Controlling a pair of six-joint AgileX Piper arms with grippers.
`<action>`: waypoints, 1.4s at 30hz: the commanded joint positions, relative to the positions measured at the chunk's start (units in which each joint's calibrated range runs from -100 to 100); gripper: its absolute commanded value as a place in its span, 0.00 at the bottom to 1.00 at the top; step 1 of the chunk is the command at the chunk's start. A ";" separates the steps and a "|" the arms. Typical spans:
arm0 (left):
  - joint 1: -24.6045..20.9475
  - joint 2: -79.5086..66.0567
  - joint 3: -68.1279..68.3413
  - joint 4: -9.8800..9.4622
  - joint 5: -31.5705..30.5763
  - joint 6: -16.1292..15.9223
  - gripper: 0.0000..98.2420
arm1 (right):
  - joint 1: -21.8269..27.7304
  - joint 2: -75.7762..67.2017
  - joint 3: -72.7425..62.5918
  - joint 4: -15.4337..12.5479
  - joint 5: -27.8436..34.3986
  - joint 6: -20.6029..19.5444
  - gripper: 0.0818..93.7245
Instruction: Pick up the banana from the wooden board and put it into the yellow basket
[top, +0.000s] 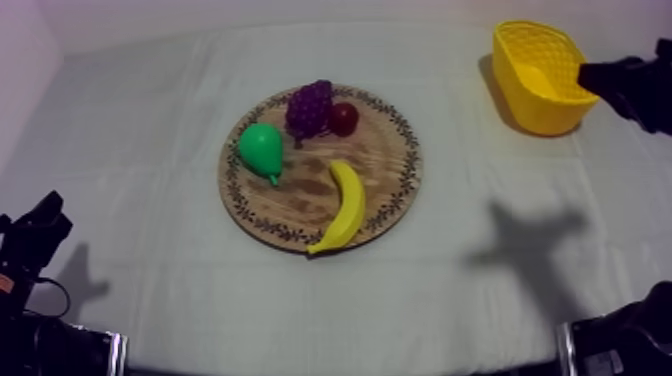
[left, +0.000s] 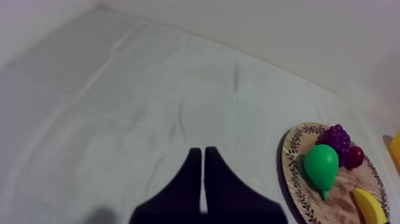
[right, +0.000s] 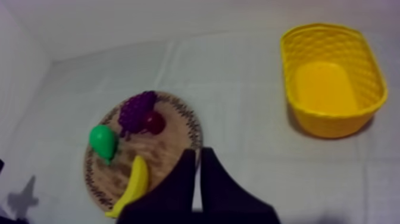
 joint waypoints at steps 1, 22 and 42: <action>-0.03 -0.03 0.03 -0.03 0.02 0.01 0.00 | -5.58 5.37 -4.06 1.35 2.23 -6.02 0.03; -0.03 -0.03 0.03 -0.03 0.02 -0.03 0.00 | -19.46 30.08 -10.82 1.98 1.81 -14.67 0.08; -0.03 -0.03 0.03 -0.03 0.02 -0.03 0.00 | -21.05 36.17 -9.55 -4.98 -1.75 -5.30 0.69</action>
